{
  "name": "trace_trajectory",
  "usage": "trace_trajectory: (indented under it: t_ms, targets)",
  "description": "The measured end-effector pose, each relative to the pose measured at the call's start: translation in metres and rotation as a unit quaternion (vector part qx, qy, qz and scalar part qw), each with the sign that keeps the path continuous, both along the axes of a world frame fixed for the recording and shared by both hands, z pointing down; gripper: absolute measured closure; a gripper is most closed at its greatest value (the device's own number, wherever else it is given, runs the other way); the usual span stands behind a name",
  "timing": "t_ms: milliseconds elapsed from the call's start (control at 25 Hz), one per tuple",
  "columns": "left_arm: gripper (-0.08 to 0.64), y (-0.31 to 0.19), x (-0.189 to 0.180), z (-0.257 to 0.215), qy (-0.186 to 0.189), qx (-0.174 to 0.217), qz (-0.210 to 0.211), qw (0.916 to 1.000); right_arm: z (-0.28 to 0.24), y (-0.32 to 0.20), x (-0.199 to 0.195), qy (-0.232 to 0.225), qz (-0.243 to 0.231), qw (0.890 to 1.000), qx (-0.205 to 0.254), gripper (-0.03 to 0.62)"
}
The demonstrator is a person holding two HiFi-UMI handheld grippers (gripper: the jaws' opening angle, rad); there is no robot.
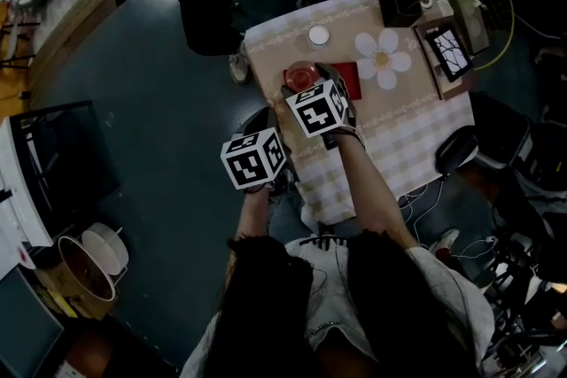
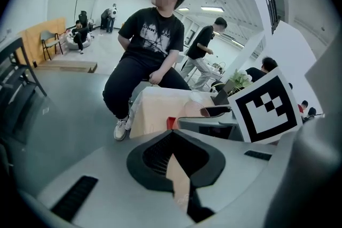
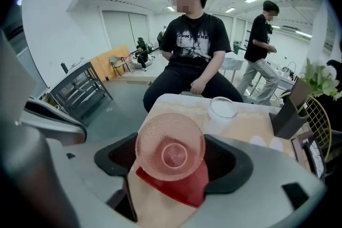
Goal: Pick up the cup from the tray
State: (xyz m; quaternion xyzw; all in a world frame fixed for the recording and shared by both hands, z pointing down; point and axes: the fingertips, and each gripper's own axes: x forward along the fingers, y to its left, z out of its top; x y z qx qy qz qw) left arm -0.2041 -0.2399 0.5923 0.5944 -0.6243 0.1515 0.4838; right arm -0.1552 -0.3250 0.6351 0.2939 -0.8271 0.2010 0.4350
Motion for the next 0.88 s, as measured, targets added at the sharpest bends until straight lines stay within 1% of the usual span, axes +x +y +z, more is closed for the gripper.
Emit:
trace_trajectory:
  t_ms: [160,360,440,600,880]
  targets:
    - [0.557,0.002,0.001,0.002,0.001,-0.005,0.0,1.0,-0.001,0.004,0.0,-0.002,-0.006,1.0,-0.007,0.206]
    - [0.556,-0.001,0.005,-0.001,0.003,-0.002,0.008,1.0,-0.011,0.01,0.02,-0.007,0.023,1.0,-0.009,0.206]
    - [0.557,-0.004,0.014,-0.001,0.011,-0.002,0.016,0.9998,-0.016,0.012,0.034,-0.008,0.039,0.999,-0.005,0.206]
    - [0.557,-0.006,0.037,-0.002,0.018,0.0,0.039,0.9991,-0.023,0.017,0.068,0.009,0.062,0.998,0.013,0.206]
    - [0.556,-0.01,0.095,-0.003,0.029,-0.001,0.096,0.9949,-0.027,0.024,0.141,0.023,0.13,0.991,0.009,0.206]
